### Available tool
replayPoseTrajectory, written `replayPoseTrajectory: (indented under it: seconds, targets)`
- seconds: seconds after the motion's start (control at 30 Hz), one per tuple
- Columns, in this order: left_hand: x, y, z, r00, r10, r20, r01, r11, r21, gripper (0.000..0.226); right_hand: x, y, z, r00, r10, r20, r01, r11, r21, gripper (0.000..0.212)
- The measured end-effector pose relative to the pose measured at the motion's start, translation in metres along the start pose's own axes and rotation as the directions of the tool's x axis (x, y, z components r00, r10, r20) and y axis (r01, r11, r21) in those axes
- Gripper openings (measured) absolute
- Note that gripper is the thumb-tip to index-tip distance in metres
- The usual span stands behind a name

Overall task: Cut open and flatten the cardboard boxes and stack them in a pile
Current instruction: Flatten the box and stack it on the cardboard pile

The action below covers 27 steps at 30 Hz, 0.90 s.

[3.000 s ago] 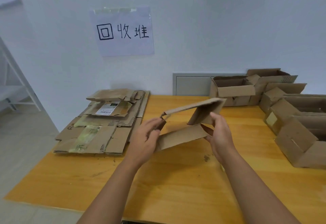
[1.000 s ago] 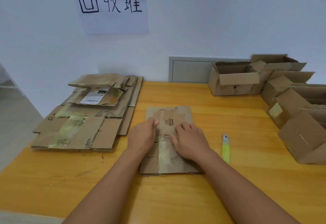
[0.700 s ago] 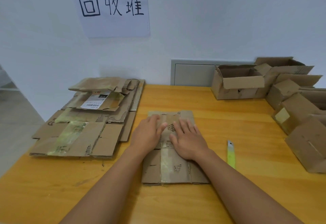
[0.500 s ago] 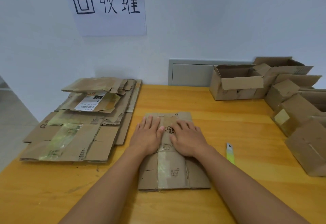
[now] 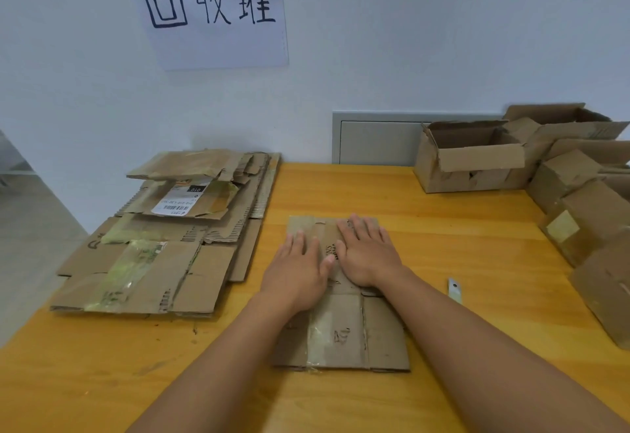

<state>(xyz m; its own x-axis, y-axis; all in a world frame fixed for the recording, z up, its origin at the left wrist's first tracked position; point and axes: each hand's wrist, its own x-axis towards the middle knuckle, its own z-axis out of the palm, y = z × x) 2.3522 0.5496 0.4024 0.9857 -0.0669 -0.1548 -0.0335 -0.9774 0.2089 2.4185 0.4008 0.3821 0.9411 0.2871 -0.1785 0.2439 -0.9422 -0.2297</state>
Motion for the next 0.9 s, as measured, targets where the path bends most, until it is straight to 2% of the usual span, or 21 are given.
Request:
replayPoseTrajectory:
  seconds: [0.27, 0.53, 0.77, 0.9]
  targets:
    - [-0.065, 0.019, 0.028, 0.998, -0.066, 0.023, 0.066, 0.998, -0.019, 0.066, -0.038, -0.004, -0.012, 0.996, 0.084, -0.019, -0.086, 0.98, -0.182, 0.062]
    - [-0.065, 0.017, 0.029, 0.998, -0.048, 0.04, 0.049, 0.999, -0.015, 0.068, -0.025, 0.004, -0.022, 0.997, 0.027, 0.079, -0.021, 0.997, -0.068, 0.075]
    - [-0.067, 0.016, 0.026, 0.997, -0.043, 0.069, 0.046, 0.998, -0.05, 0.09, -0.026, 0.0, -0.043, 0.997, 0.075, 0.015, -0.075, 0.997, -0.022, 0.094]
    - [-0.069, 0.016, 0.022, 0.994, -0.02, 0.107, 0.027, 0.997, -0.067, 0.105, -0.035, -0.004, -0.049, 0.995, 0.077, -0.059, -0.078, 0.997, -0.019, 0.09]
